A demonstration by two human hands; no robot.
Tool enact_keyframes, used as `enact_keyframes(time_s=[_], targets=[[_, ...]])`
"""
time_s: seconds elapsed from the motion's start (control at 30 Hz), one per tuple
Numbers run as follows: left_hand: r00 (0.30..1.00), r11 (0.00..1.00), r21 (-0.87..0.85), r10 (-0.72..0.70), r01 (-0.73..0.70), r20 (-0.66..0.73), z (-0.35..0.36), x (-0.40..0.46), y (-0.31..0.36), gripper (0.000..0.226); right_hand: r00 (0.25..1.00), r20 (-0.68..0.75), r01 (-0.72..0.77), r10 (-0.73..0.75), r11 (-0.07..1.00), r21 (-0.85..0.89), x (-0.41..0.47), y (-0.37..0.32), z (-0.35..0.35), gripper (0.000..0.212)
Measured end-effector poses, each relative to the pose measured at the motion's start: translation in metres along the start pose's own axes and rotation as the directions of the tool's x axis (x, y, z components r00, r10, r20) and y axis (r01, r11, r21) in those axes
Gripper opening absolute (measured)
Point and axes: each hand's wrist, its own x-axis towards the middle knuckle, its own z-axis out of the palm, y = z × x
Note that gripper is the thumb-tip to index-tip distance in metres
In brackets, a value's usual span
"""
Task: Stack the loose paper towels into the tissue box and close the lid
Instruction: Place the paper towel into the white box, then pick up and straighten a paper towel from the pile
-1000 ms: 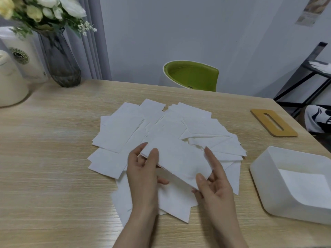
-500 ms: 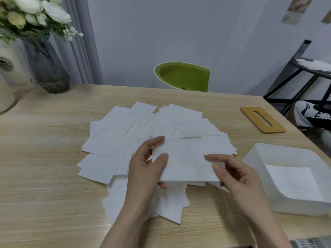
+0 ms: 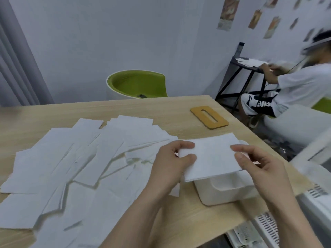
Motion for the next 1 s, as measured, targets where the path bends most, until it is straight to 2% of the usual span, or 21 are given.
enact_keyframes(time_s=[0.1, 0.2, 0.3, 0.37, 0.43, 0.5, 0.6, 0.7, 0.83, 1.0], targets=[[0.998, 0.990, 0.130, 0.050, -0.055, 0.038, 0.032, 0.016, 0.004, 0.026, 0.998, -0.053, -0.025, 0.021, 0.997, -0.076, 0.014, 0.010, -0.024, 0.021], [0.989, 0.939, 0.309, 0.139, -0.148, 0.053, 0.053, 0.024, 0.001, 0.027, 0.995, -0.086, -0.070, 0.052, 0.972, -0.226, 0.020, 0.021, -0.038, 0.021], [0.968, 0.833, 0.496, 0.241, -0.246, 0.077, 0.063, 0.025, -0.010, 0.026, 0.996, -0.053, -0.082, 0.070, 0.959, -0.271, 0.021, 0.028, -0.041, 0.024], [0.946, 0.702, 0.639, 0.287, -0.314, 0.150, 0.066, 0.026, -0.017, 0.026, 0.999, -0.007, -0.040, 0.040, 0.943, -0.331, 0.021, 0.033, -0.039, 0.025], [0.930, 0.564, 0.743, 0.274, -0.360, 0.243, 0.066, 0.027, -0.021, 0.030, 0.998, 0.043, 0.053, -0.038, 0.895, -0.444, 0.020, 0.039, -0.036, 0.024], [0.923, 0.469, 0.796, 0.232, -0.382, 0.307, 0.065, 0.028, -0.020, 0.035, 0.991, 0.103, 0.128, -0.088, 0.849, -0.512, 0.021, 0.042, -0.033, 0.024], [0.914, 0.357, 0.841, 0.156, -0.406, 0.375, 0.065, 0.032, -0.015, 0.039, 0.980, 0.189, 0.163, -0.060, 0.789, -0.592, 0.027, 0.045, -0.035, 0.023], [0.902, 0.250, 0.869, 0.058, -0.428, 0.427, 0.065, 0.034, -0.009, 0.043, 0.967, 0.255, 0.194, -0.009, 0.675, -0.712, 0.034, 0.046, -0.039, 0.022], [0.890, 0.212, 0.872, -0.019, -0.441, 0.455, 0.064, 0.037, -0.003, 0.044, 0.962, 0.270, 0.212, 0.027, 0.549, -0.808, 0.039, 0.047, -0.037, 0.027], [0.886, 0.255, 0.862, -0.040, -0.438, 0.462, 0.064, 0.039, -0.004, 0.048, 0.974, 0.226, 0.193, 0.031, 0.417, -0.888, 0.036, 0.044, -0.032, 0.030]])
